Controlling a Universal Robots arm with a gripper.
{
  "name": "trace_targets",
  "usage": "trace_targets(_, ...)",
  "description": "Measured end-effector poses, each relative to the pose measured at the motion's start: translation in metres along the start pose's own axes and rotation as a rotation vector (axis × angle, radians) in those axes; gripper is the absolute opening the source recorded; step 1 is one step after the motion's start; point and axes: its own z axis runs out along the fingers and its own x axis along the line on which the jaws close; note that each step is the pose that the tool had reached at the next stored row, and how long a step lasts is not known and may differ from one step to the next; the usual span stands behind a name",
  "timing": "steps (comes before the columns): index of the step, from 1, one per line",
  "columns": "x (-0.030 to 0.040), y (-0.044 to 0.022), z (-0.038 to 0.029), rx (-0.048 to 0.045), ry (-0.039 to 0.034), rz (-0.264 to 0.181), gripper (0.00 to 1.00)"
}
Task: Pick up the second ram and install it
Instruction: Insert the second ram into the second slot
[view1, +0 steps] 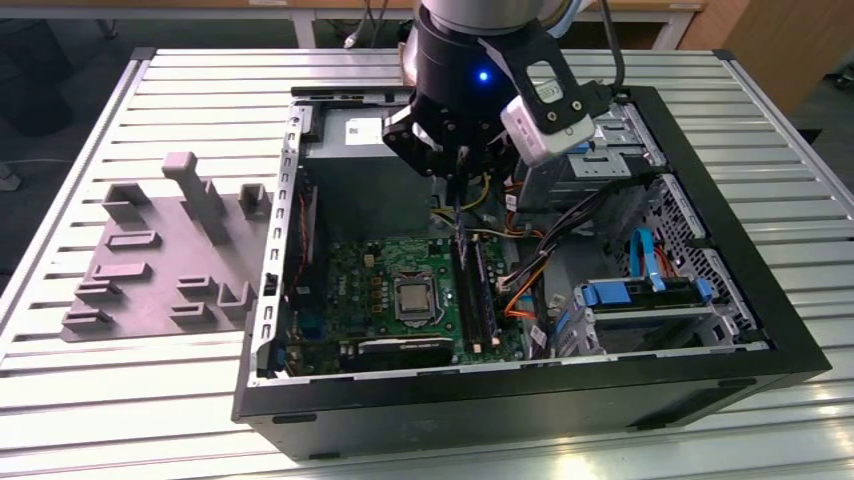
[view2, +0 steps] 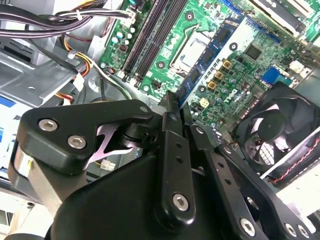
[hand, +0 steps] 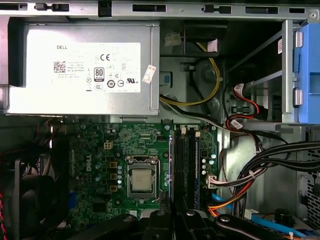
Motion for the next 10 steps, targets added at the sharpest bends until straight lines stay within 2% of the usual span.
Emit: trace_targets(10, 0.0000, 0.0000, 0.0020, -0.0004, -0.0001, 0.000, 0.15)
